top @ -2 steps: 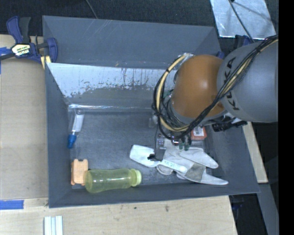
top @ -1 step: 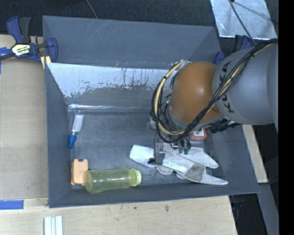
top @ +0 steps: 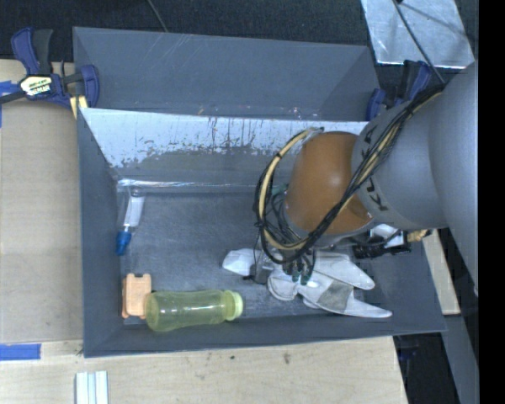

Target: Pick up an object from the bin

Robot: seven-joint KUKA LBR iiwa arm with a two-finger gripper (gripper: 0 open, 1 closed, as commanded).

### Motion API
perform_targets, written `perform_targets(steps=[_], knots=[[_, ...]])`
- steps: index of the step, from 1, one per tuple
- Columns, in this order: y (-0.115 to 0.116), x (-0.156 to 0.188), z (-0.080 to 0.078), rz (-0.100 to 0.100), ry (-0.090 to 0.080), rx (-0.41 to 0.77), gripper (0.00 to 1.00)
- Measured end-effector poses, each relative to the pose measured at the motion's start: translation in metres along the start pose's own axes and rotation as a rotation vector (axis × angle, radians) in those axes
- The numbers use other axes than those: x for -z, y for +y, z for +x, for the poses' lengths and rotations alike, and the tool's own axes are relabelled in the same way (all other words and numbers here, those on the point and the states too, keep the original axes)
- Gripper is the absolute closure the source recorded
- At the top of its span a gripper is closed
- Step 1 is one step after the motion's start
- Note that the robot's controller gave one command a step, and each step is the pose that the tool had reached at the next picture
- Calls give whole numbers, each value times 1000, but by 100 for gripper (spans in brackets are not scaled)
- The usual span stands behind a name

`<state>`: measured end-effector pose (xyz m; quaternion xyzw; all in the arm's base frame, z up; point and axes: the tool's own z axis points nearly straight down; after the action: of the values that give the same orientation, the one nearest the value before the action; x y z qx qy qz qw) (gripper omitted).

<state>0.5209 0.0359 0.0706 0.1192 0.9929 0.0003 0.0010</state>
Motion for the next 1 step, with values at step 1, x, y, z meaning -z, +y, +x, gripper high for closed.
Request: perform_targets(steps=[1], knots=[[0,0,0,0,0,0,100]])
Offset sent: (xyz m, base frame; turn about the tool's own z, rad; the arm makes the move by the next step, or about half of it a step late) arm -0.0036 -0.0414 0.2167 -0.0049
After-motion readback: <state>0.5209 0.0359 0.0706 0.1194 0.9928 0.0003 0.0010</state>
